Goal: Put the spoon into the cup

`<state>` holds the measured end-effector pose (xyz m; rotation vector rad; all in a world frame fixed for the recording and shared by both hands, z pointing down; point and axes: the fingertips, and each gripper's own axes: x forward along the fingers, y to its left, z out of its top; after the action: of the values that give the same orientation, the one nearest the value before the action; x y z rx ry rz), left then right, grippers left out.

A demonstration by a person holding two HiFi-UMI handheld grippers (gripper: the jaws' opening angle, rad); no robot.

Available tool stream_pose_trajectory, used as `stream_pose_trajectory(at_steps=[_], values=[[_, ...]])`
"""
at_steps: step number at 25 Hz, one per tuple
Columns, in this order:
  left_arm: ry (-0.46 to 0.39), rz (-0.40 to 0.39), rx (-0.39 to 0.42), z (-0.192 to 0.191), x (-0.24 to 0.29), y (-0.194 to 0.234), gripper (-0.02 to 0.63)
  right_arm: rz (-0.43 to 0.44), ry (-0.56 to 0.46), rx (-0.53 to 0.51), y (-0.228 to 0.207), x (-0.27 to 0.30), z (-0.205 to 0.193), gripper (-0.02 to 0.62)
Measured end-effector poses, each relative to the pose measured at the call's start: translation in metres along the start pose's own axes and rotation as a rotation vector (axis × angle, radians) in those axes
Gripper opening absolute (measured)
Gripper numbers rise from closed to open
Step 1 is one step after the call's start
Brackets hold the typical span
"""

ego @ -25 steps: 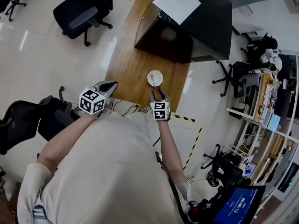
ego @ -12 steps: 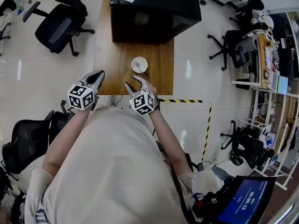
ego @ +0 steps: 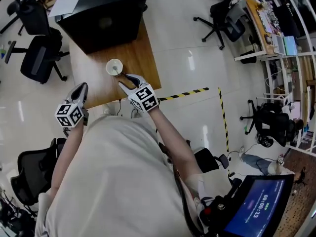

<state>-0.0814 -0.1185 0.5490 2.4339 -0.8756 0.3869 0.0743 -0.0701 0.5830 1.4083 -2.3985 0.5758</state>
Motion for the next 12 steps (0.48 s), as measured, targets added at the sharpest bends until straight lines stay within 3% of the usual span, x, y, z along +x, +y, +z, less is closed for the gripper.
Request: stream_pose_trajectory(at_steps=[7,12], values=[[-0.029,0.034,-0.014,-0.009,0.011,-0.046,0.000,0.039,-0.028,0.232,-0.030,-0.075,-0.033,0.158],[-0.042,0.014,-0.005,-0.024,0.017,-0.100,0.000,0.005,-0.045,0.281,-0.055,-0.127,-0.063,0.139]])
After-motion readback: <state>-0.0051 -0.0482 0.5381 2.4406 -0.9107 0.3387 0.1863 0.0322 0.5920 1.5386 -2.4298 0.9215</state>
